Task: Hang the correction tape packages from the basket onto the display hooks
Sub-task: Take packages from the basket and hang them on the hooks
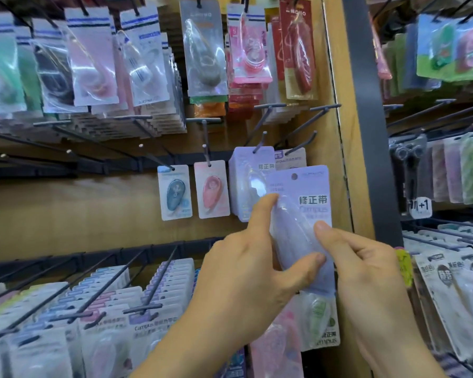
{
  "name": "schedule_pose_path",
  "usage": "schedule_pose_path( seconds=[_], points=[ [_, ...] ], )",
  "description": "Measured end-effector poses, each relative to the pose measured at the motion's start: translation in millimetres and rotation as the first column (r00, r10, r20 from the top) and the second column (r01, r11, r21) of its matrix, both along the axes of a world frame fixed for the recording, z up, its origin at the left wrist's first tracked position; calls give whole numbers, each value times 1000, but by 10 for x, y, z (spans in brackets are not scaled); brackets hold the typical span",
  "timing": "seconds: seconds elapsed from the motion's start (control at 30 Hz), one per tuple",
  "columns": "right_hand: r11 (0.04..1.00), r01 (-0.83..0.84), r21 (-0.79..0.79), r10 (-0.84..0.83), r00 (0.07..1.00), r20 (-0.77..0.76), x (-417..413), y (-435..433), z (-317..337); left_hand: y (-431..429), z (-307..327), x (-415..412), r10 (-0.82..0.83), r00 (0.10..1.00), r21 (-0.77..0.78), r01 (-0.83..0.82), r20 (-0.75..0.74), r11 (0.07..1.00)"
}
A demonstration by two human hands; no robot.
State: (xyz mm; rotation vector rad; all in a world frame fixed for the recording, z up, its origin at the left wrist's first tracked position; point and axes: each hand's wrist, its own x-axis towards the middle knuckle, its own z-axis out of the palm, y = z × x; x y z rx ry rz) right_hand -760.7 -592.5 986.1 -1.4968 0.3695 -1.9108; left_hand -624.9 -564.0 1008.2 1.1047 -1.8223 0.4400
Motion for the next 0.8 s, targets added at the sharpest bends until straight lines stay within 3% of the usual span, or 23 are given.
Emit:
schedule_pose_path(
  seconds=[0.17, 0.3, 0.47, 0.8],
  points=[
    [998, -52, 41, 55, 995, -81, 43, 45, 16, 68, 214, 4, 64, 998, -53, -64, -8, 997],
    [998, -45, 43, 51, 988, -148, 38, -8, 63, -44, 548, 68, 209, 978, -136, -210, -22, 968],
    [993, 21, 113, 0, 984, -180, 75, -177, 176, -229, 749, 10, 365, 927, -160, -348, 91, 924],
    [990, -42, 133, 67, 979, -190, 97, -318, 370, -248, 816, 5, 395, 899, -221, -353, 189, 909]
  ],
)
